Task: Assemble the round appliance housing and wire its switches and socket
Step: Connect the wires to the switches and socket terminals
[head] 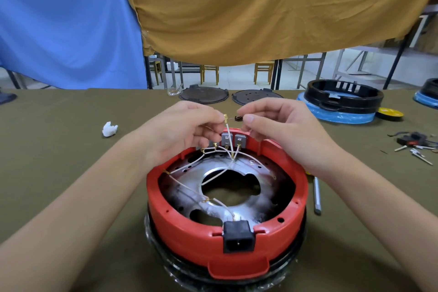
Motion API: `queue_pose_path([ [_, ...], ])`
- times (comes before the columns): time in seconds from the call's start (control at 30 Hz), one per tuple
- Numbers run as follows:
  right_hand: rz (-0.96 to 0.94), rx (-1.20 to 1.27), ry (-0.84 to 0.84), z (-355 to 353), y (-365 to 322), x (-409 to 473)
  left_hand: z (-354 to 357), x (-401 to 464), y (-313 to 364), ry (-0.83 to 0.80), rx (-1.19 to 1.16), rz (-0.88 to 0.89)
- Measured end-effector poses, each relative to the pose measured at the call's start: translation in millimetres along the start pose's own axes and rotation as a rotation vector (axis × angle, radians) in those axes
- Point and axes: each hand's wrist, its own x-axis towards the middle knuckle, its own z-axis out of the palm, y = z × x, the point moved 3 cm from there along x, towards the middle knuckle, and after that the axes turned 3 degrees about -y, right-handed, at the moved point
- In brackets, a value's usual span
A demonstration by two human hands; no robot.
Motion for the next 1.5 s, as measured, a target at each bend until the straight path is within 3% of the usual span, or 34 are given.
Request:
queue_pose_path([
  [0.2,-0.098,-0.323,-0.039,11,-10,5,4,-1,-2,-0.113,-0.052,-0.092],
  [0.6,-0.165,-0.569,0.054,13,-6,1,13,-5,-1,-0.106,-0.077,-0.182],
  [0.77,-0.077,-0.606,0.075,5,0,8,11,-5,-3,0.049,0.207,-0.126],
  [0.93,0.209,-0.663,-0.136,0,12,7,10,-5,1,0.188,0.859,0.05],
  [1.07,0.261,-0.706,-0.047,-1,12,4,12,-6,5,0.182,1.055,0.116],
  [1.13,0.272,-0.696,-0.024,0,12,2,12,-5,4,0.15,1.053,0.13],
  [1.23,0.263,-0.706,0.009,2,11,-1,12,-3,3,0.118,0.873,0.15],
  [1.37,0.015,-0.689,0.095,7,0,-1,12,-2,0,0.093,0.591,0.105],
  [1.5,-0.126,-0.582,0.026,11,-10,-3,11,-3,-3,0.033,0.413,0.005],
])
